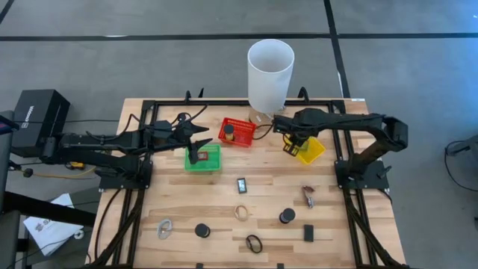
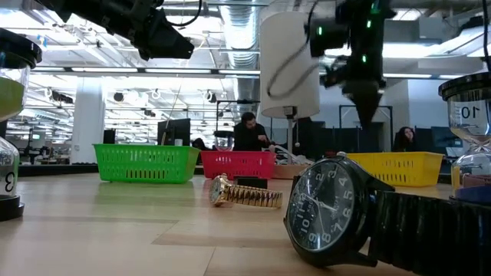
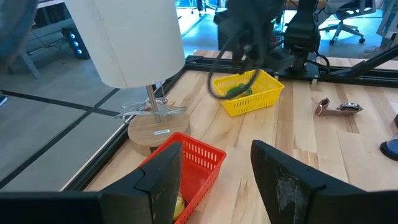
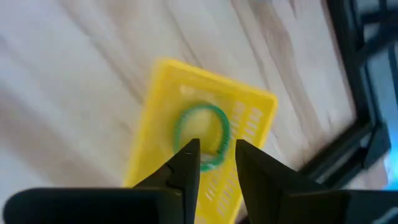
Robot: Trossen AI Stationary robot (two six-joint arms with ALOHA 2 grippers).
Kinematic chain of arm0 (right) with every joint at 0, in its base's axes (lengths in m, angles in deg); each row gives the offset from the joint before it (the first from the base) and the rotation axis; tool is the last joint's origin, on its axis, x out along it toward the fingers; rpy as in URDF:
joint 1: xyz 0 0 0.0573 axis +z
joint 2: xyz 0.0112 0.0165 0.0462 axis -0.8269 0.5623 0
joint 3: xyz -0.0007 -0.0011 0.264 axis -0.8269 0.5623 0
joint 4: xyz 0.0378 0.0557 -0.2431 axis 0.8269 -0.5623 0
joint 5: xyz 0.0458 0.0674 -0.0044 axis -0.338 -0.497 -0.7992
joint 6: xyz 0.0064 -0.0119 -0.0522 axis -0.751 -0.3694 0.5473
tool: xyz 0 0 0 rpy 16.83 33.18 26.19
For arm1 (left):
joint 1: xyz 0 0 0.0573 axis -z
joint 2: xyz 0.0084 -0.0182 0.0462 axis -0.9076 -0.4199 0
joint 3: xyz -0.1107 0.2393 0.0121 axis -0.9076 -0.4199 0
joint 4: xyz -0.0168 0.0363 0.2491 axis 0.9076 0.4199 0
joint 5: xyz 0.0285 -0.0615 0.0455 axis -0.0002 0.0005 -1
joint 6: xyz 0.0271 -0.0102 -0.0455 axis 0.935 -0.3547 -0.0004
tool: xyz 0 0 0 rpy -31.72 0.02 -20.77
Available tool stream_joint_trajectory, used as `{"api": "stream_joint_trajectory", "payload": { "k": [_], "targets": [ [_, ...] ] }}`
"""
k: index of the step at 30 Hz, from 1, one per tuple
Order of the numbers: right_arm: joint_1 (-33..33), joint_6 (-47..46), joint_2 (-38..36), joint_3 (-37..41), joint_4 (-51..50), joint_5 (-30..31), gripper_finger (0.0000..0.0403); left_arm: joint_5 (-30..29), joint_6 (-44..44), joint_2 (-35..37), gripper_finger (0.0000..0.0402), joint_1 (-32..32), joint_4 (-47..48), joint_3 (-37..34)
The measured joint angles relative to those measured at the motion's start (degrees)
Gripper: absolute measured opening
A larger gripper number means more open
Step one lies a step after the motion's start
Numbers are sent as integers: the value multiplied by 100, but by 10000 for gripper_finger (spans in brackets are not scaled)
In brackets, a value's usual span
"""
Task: Pick & Place Office items
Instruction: Put the top black digital timer into the green bin
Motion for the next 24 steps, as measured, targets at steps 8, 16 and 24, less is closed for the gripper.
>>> {"api": "stream_joint_trajectory", "payload": {
  "k": [8,16,24],
  "targets": [
    [1215,1170,-576,-70,79,-2,93,-2,0,-2,186,-2,-20,0],
    [1863,1629,-1926,866,1631,-155,93,0,-2,-2,186,0,-82,0],
    [1837,1789,-3438,2415,3885,-448,93,12,-171,-1,186,0,-243,0]
  ]
}}
